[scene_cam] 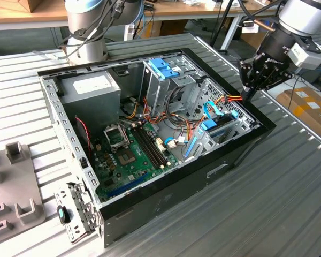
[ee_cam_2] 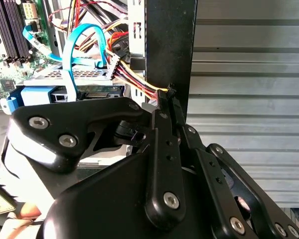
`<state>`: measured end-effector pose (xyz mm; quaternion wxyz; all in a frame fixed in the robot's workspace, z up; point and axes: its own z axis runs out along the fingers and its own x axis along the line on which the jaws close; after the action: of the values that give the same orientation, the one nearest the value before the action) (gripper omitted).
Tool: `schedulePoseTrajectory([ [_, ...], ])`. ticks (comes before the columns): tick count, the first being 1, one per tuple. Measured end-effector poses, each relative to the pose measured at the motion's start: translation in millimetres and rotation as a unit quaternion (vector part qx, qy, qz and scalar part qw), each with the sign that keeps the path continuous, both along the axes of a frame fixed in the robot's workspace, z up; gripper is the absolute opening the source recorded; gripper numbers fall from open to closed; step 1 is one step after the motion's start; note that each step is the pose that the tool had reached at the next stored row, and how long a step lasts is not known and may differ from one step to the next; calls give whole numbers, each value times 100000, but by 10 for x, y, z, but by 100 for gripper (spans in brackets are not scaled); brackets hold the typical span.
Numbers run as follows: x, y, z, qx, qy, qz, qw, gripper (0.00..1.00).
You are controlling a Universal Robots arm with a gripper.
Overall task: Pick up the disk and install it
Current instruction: 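Insert the second disk wire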
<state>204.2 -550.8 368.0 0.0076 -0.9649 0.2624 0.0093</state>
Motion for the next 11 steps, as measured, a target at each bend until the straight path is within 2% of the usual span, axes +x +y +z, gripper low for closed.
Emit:
schedulePoseTrajectory([
  [6, 0, 0, 1, 0, -1, 0, 100000, 16],
  [11, 0, 0, 30, 1, 0, 0, 100000, 16],
])
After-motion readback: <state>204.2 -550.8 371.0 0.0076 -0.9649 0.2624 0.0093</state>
